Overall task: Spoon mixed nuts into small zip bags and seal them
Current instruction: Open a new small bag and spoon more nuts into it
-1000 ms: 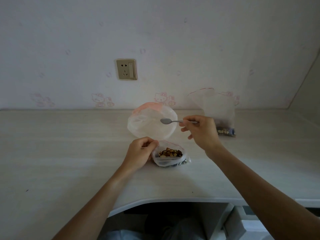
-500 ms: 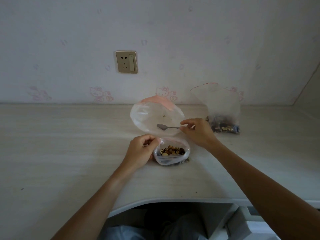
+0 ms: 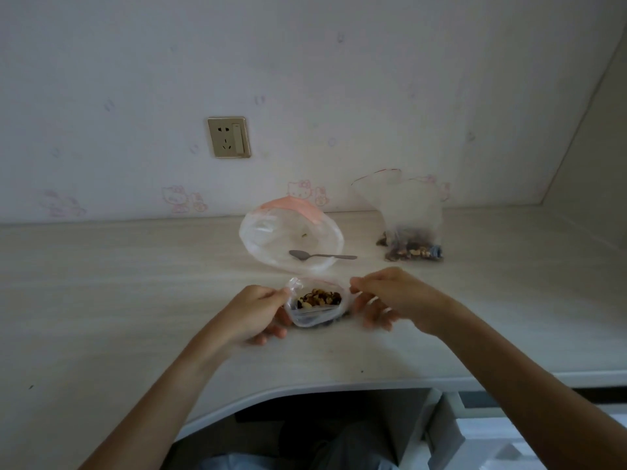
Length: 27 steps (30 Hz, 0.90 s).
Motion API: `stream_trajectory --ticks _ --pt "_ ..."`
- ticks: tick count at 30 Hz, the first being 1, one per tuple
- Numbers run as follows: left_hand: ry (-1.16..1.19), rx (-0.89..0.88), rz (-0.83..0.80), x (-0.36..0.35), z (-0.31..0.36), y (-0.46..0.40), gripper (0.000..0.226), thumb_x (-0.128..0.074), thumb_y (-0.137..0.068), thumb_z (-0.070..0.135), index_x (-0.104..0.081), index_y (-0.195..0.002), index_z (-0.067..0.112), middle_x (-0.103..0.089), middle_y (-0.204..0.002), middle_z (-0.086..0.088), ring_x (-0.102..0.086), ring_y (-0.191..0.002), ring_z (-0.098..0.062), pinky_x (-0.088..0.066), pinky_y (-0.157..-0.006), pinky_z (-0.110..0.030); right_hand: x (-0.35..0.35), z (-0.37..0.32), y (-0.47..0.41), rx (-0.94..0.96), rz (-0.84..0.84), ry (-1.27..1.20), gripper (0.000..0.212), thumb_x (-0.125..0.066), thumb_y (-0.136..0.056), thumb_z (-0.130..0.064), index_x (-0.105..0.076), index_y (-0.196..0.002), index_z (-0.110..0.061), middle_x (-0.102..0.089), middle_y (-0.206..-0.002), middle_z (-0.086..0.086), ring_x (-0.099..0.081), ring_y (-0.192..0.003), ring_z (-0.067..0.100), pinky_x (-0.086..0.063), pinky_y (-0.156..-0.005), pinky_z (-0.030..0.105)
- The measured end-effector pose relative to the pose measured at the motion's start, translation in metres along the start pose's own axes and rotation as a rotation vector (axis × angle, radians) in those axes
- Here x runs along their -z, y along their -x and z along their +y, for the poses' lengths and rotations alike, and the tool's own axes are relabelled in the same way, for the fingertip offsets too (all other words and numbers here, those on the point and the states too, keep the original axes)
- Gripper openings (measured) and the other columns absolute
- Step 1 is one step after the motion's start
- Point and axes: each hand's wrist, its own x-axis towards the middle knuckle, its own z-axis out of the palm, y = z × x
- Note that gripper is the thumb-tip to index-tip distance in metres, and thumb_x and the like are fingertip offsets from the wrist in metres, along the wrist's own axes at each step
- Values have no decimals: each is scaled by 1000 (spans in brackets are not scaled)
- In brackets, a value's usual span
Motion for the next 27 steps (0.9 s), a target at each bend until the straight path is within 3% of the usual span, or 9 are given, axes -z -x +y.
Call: stream_trajectory --ticks 5,7,10,14,16,20,23,25,27 --pt "243 99 -141 0 13 -2 41 -63 -98 50 -85 -89 16 -78 -86 -1 -70 -67 -8 -49 -49 -23 -8 0 3 -17 -70 -214 29 -64 -100 -22 -73 -106 4 -71 -85 16 -66 -67 18 -47 -55 29" --pt "383 93 -260 2 14 -2 30 -71 -92 44 -85 -100 18 -76 -88 1 -69 -69 -6 -52 -51 -22 -9 -1 4 -14 -87 -255 28 -69 -96 -19 -73 -108 5 -71 -88 16 -64 -70 18 -46 -56 29" --pt "494 59 -312 3 12 -3 40 -84 -79 41 -83 -109 15 -70 -81 6 -66 -70 -5 -54 -54 -22 -13 -2 3 15 -39 -236 23 -78 -87 -12 -76 -104 4 -72 -87 15 -63 -67 16 -47 -55 29" --pt "425 0 -116 -3 12 -4 9 -89 -77 24 -82 -80 19 -65 -69 2 -61 -57 -7 -53 -51 -25 -23 -5 1 193 166 -55 8 -73 -87 -2 -70 -95 -4 -72 -79 13 -63 -53 12 -51 -48 27" --pt "317 -72 72 -5 14 -5 13 -78 -82 9 -75 -72 17 -65 -63 -2 -58 -49 -10 -55 -51 -29 -27 -8 2 353 329 176 13 -64 -88 1 -63 -86 -12 -68 -69 6 -59 -45 6 -48 -43 23" --pt "-268 -430 419 -3 16 -2 18 -70 -81 16 -58 -68 21 -61 -50 8 -54 -44 -7 -43 -47 -23 -32 -8 2 525 516 438 24 -57 -89 -4 -50 -82 -25 -59 -59 -7 -56 -43 6 -41 -40 18" --pt "-536 -449 401 -4 18 0 21 -65 -86 28 -53 -69 23 -60 -62 8 -56 -57 -10 -36 -49 -29 -31 -13 4 319 369 236 4 -52 -101 -18 -54 -98 -16 -69 -73 7 -67 -47 19 -54 -43 30" --pt "-316 -336 236 -5 23 1 21 -63 -91 28 -62 -74 15 -68 -74 1 -65 -63 -19 -55 -54 -37 -27 -14 7 150 184 -39 19 -54 -104 -23 -62 -103 -6 -71 -80 14 -72 -57 24 -62 -53 39" --pt "128 -163 5 -3 29 3 16 -66 -88 24 -74 -89 10 -75 -87 -9 -72 -69 -21 -63 -62 -38 -20 -11 7 94 46 -281 30 -58 -103 -26 -69 -104 2 -75 -88 19 -74 -72 28 -64 -65 43"
